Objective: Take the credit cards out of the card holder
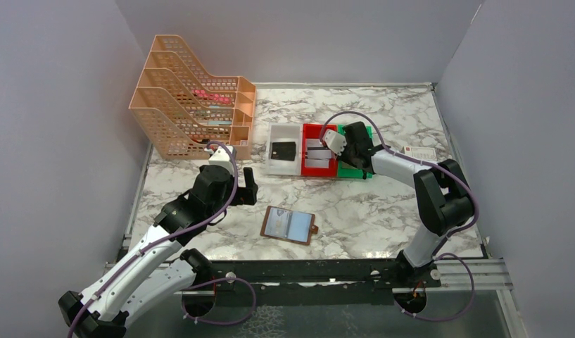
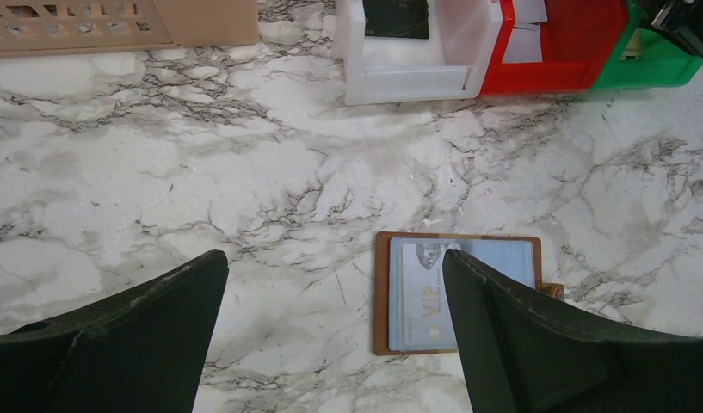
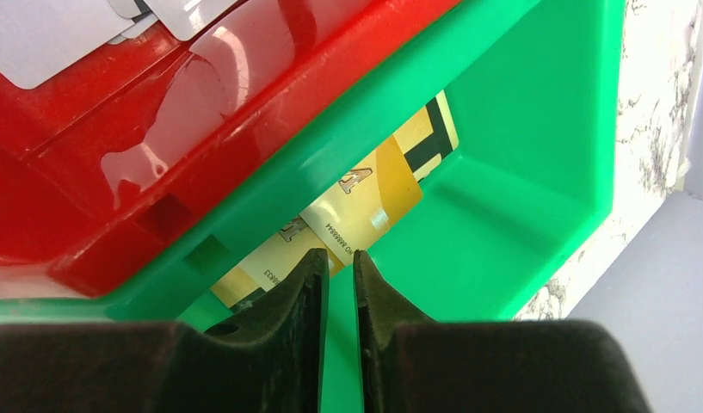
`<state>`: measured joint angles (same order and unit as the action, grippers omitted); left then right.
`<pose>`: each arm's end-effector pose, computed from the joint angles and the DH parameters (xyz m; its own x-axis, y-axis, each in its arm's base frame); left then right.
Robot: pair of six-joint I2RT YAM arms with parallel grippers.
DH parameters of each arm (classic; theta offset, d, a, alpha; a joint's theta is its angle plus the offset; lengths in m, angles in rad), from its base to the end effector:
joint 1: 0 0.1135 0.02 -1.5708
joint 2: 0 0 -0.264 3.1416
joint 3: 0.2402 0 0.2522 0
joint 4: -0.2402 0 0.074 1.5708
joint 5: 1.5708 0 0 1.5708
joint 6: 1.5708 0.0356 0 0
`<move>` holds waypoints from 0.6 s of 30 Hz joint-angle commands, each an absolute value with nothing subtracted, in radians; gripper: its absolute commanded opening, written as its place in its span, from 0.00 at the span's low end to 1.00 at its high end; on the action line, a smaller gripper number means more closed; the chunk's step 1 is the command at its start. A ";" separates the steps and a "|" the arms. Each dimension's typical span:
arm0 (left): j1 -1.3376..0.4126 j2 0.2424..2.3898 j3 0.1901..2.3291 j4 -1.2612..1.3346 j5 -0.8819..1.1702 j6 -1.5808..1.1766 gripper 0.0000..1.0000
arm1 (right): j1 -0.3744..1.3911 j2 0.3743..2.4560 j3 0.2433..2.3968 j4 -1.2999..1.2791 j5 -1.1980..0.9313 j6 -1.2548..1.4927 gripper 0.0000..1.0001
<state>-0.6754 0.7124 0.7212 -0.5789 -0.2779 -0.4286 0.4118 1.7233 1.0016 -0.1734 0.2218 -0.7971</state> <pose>0.1277 -0.0898 0.2898 -0.5581 -0.0650 -0.8272 0.2079 0.9542 -0.2152 0.3254 0.1336 0.1728 -0.3106 -0.8971 -0.3143 -0.6962 0.4398 -0.5673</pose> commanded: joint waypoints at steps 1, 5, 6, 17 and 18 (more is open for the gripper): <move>-0.674 0.704 0.706 -0.575 -0.298 -0.420 0.99 | 0.406 1.697 0.999 -0.199 0.218 -0.780 0.22; -0.674 0.704 0.706 -0.574 -0.297 -0.420 0.99 | 0.407 1.682 0.988 -0.160 0.275 -0.782 0.22; -0.674 0.704 0.706 -0.574 -0.298 -0.420 0.99 | 0.407 1.677 0.991 -0.150 0.292 -0.776 0.22; -0.673 0.723 0.706 -0.571 -0.291 -0.419 0.99 | 0.408 1.397 1.078 -0.134 0.073 -0.292 0.26; -0.673 0.725 0.706 -0.571 -0.291 -0.419 0.99 | 0.408 1.352 1.061 -0.122 0.037 -0.191 0.28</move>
